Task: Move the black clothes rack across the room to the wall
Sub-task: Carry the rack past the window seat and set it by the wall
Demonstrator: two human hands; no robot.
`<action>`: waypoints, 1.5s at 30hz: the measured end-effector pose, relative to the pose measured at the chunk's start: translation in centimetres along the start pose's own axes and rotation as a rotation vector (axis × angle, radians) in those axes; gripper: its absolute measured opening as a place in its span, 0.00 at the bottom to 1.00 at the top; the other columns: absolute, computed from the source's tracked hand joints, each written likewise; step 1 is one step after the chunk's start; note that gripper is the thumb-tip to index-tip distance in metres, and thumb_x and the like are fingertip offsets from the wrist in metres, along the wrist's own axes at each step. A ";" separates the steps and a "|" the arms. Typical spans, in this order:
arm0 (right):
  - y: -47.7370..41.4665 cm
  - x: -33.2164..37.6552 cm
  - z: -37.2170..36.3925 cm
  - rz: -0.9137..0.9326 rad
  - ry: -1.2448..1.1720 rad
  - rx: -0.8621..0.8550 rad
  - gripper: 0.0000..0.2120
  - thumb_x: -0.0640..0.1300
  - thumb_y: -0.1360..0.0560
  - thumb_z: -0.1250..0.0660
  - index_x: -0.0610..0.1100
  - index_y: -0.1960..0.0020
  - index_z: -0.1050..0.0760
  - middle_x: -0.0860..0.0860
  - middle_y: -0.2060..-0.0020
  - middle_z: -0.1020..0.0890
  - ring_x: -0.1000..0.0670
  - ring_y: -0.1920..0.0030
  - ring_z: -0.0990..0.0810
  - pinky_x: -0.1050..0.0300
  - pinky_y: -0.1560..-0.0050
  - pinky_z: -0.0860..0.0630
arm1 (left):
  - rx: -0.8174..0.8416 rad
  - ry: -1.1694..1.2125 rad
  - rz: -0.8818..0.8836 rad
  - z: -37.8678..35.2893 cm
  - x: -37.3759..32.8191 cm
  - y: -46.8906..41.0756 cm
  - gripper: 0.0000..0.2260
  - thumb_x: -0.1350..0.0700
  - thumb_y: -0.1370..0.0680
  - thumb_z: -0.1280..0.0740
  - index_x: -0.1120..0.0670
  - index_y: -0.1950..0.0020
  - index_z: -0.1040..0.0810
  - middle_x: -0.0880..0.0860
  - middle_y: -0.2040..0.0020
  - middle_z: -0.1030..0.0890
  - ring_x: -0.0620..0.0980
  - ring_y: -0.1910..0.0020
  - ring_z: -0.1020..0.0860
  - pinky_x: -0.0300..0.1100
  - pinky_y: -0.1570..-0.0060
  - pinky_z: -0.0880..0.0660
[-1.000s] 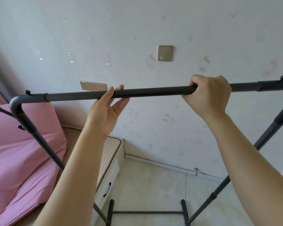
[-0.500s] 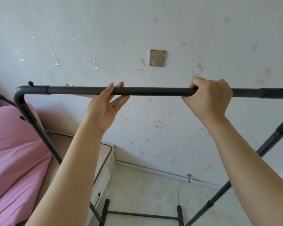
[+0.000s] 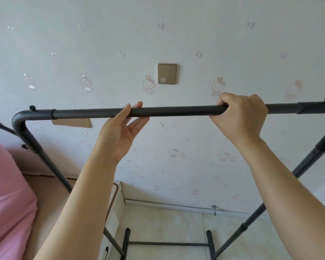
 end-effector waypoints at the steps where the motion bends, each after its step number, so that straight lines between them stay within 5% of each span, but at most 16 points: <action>1: -0.3 0.0 -0.5 -0.004 0.007 -0.003 0.10 0.39 0.37 0.30 0.44 0.72 0.30 0.49 0.83 0.32 0.43 0.78 0.38 0.59 0.64 0.43 | 0.006 0.001 0.007 0.1 0.0 -0.8 0.05 0.62 0.18 0.37 0.61 0.53 0.25 0.56 0.53 0.13 0.56 0.52 0.14 0.48 0.51 0.18; 35: -7.1 0.7 -11.9 0.022 0.104 -0.152 0.09 0.41 0.34 0.35 0.44 0.73 0.29 0.47 0.82 0.30 0.42 0.77 0.38 0.59 0.65 0.43 | 0.136 0.034 0.085 2.0 -1.0 -17.7 0.04 0.62 0.19 0.37 0.63 0.46 0.27 0.57 0.53 0.14 0.58 0.51 0.14 0.48 0.51 0.18; 45: -8.9 1.9 -15.1 0.048 0.066 -0.166 0.12 0.41 0.36 0.30 0.46 0.73 0.31 0.51 0.82 0.37 0.43 0.79 0.38 0.61 0.61 0.42 | 0.077 0.007 0.056 3.0 -2.0 -20.8 0.06 0.63 0.19 0.37 0.59 0.57 0.26 0.57 0.56 0.14 0.58 0.55 0.14 0.48 0.53 0.18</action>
Point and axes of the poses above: each hand's wrist, its own y-axis away from the middle knuckle, its own z-axis out of the back of the hand, x = y × z, the point moved 7 cm from there along -y, towards the middle knuckle
